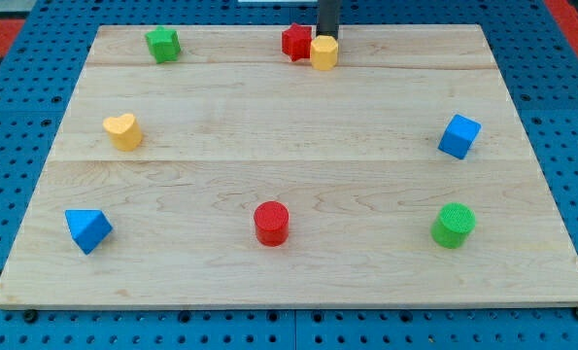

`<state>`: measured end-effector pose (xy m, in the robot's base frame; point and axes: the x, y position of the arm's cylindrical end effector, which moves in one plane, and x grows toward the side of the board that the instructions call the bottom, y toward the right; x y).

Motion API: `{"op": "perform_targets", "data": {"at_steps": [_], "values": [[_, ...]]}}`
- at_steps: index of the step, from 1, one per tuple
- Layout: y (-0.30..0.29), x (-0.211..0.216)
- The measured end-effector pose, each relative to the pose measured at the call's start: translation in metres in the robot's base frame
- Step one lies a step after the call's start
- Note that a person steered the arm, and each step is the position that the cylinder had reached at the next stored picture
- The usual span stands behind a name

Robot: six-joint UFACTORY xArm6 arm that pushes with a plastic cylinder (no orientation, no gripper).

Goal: Move yellow hexagon to the centre of the board

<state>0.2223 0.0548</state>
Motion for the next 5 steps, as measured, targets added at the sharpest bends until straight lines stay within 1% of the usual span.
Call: {"op": "perform_targets", "data": {"at_steps": [2,3,4,5], "values": [[-0.020,0.053],[-0.014,0.076],[-0.021,0.108],[-0.021,0.130]]}}
